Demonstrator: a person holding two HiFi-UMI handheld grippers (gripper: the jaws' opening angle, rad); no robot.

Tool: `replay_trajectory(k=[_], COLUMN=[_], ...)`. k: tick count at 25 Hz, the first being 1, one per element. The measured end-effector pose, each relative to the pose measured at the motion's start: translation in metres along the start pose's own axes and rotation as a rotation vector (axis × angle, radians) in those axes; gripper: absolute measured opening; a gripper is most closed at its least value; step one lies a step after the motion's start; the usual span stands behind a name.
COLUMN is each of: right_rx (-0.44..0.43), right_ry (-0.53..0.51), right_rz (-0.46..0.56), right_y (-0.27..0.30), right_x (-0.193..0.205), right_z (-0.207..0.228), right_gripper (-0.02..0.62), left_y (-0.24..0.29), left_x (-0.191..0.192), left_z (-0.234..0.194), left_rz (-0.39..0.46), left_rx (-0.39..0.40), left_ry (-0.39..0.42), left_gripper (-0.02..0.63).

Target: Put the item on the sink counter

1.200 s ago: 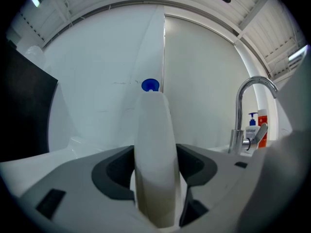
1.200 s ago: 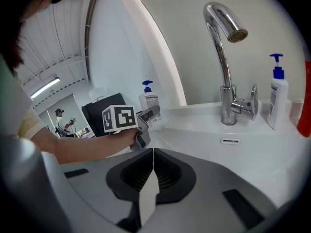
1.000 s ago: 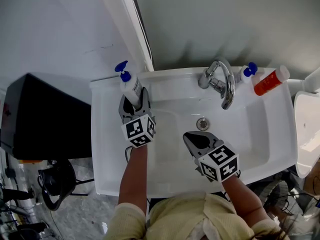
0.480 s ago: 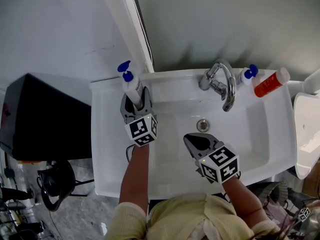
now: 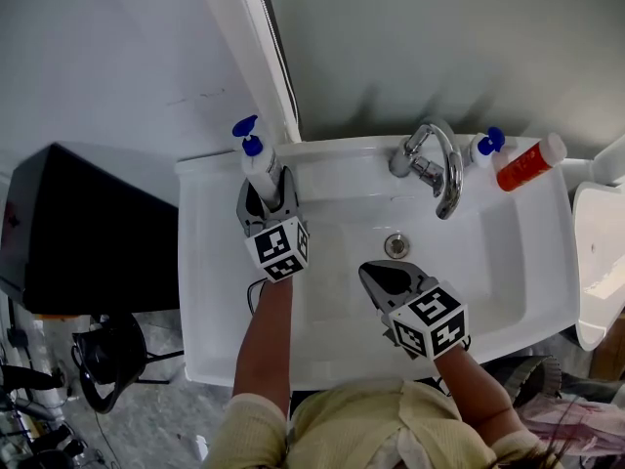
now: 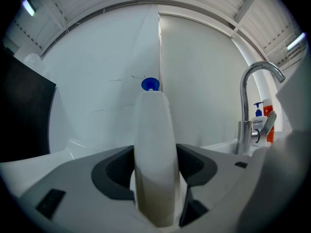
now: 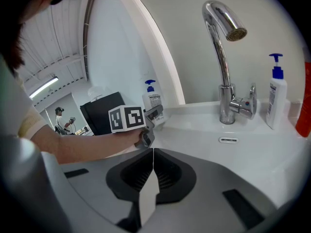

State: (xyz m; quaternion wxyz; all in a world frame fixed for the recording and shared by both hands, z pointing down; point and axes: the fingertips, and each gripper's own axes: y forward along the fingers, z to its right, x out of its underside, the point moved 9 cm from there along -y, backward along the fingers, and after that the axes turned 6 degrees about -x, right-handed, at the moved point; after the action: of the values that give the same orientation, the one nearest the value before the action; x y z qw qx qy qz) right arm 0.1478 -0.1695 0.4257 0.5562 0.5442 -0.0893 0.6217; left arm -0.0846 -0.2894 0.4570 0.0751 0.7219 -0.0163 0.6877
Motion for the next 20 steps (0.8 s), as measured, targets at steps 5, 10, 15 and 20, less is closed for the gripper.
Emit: replay_trajectory(k=[5,10,15,20], right_rx=[-0.004,-0.01,-0.007,-0.001], right_ry=[-0.003,-0.005,-0.005,0.004], right_rz=[0.0,0.007,0.008,0.006], right_y=[0.0008,0.002,0.0017,0.0], right_x=[-0.0006,-0.003,-0.0036,-0.0006], right_z=[-0.0011,-0.0017,-0.0025,-0.0006], right_gripper=[0.026,0.026,0.026,0.026], left_y=[-0.0025,-0.0044,-0.0051,-0.0058], left_x=[-0.0012,-0.0011,-0.0022,-0.001], left_z=[-0.0021,-0.0036,-0.0032,-0.0022], left_rz=[-0.05,-0.095,-0.104,-0.105], left_rx=[0.004,0.007,0.022,0.022], left_ry=[-0.011,-0.012,0.023,0.026], left_gripper=[0.29,0.29,0.29,0.29])
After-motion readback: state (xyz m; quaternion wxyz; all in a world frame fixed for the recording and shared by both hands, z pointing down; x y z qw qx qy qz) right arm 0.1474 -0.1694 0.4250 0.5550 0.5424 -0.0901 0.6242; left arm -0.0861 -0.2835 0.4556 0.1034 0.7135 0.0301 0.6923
